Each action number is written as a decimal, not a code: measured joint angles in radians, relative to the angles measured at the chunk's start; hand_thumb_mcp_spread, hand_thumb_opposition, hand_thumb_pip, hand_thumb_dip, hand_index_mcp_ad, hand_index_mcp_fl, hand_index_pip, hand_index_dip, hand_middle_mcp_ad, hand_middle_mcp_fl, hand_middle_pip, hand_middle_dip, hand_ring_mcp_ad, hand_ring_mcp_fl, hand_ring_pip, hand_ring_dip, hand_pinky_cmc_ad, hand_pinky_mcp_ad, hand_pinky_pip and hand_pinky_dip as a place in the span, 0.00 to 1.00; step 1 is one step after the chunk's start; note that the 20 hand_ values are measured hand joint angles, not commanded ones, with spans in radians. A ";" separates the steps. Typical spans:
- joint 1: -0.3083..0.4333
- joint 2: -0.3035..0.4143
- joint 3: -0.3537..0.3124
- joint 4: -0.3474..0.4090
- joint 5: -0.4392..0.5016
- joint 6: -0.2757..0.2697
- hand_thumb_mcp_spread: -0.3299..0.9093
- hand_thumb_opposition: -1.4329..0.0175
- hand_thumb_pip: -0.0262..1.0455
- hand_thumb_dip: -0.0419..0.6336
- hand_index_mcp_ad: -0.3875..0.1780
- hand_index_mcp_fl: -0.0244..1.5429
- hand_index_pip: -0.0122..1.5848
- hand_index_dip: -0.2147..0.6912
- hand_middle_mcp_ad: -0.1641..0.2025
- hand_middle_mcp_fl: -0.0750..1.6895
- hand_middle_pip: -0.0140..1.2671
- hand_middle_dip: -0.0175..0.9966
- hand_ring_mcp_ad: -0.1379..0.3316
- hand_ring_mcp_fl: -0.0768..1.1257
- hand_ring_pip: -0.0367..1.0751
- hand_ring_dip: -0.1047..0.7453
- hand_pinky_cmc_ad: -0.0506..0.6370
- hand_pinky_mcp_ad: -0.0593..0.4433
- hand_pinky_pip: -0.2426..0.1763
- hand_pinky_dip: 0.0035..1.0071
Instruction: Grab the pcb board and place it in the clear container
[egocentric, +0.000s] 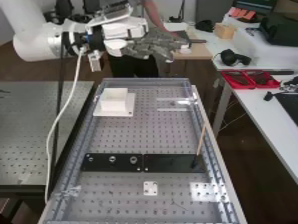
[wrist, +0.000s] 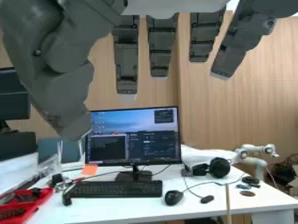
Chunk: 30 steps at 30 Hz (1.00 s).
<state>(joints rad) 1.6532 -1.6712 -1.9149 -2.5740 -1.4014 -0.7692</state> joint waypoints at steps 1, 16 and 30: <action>0.000 0.000 0.001 -0.002 -0.001 0.000 0.48 0.44 0.66 0.42 0.53 0.03 0.61 0.34 0.59 0.13 0.10 0.20 0.69 0.07 0.12 0.16 0.55 0.55 0.37 0.54; -0.011 0.004 0.037 -0.112 -0.010 0.025 0.45 0.46 0.57 0.34 0.59 0.09 0.23 0.38 0.65 0.13 0.10 0.20 0.72 0.07 0.12 0.16 0.55 0.57 0.36 0.54; -0.011 -0.003 0.088 -0.247 -0.056 0.038 0.44 0.50 0.50 0.27 0.59 0.13 0.08 0.49 0.67 0.13 0.10 0.20 0.72 0.07 0.12 0.17 0.59 0.68 0.35 0.51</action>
<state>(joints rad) 1.6420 -1.6743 -1.8269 -2.8212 -1.4570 -0.7311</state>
